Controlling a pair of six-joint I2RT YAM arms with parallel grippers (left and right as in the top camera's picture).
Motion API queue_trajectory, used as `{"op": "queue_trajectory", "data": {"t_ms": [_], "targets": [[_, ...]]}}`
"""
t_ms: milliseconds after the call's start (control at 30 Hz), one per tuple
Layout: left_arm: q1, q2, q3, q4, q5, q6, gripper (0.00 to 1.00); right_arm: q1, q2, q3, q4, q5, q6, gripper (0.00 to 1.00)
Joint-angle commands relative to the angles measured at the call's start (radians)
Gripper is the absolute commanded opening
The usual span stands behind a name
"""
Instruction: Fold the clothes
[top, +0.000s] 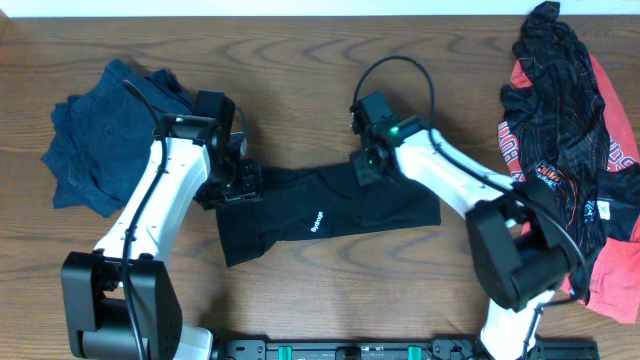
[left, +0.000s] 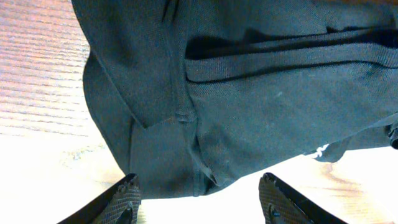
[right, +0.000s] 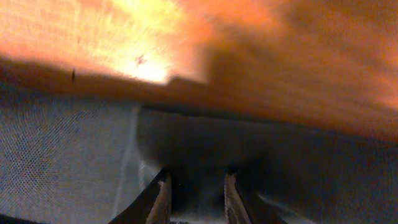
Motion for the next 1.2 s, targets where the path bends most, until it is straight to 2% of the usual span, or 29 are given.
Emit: {"op": "queue_trajectory", "data": {"t_ms": [0, 267, 567, 733, 900, 1167], "targets": [[0.0, -0.003, 0.013, -0.006, 0.001, -0.001, 0.63, 0.037, 0.043, 0.001, 0.009, -0.056, 0.015, 0.27], [0.0, -0.003, 0.013, -0.006, -0.021, -0.001, 0.64, 0.06, 0.006, 0.01, 0.043, -0.026, 0.001, 0.38], [0.0, -0.001, 0.003, 0.006, -0.073, -0.001, 0.8, -0.024, -0.205, 0.015, 0.014, 0.029, 0.0, 0.51], [0.0, 0.005, -0.055, 0.039, -0.072, -0.002, 0.83, -0.087, -0.331, 0.015, -0.042, 0.028, 0.001, 0.52], [0.0, 0.006, -0.143, 0.116, -0.066, -0.002, 0.83, -0.137, -0.363, 0.015, -0.125, 0.028, 0.001, 0.51], [0.0, 0.006, -0.306, 0.354, -0.069, -0.002, 0.83, -0.149, -0.362, 0.014, -0.161, 0.028, 0.001, 0.52]]}}
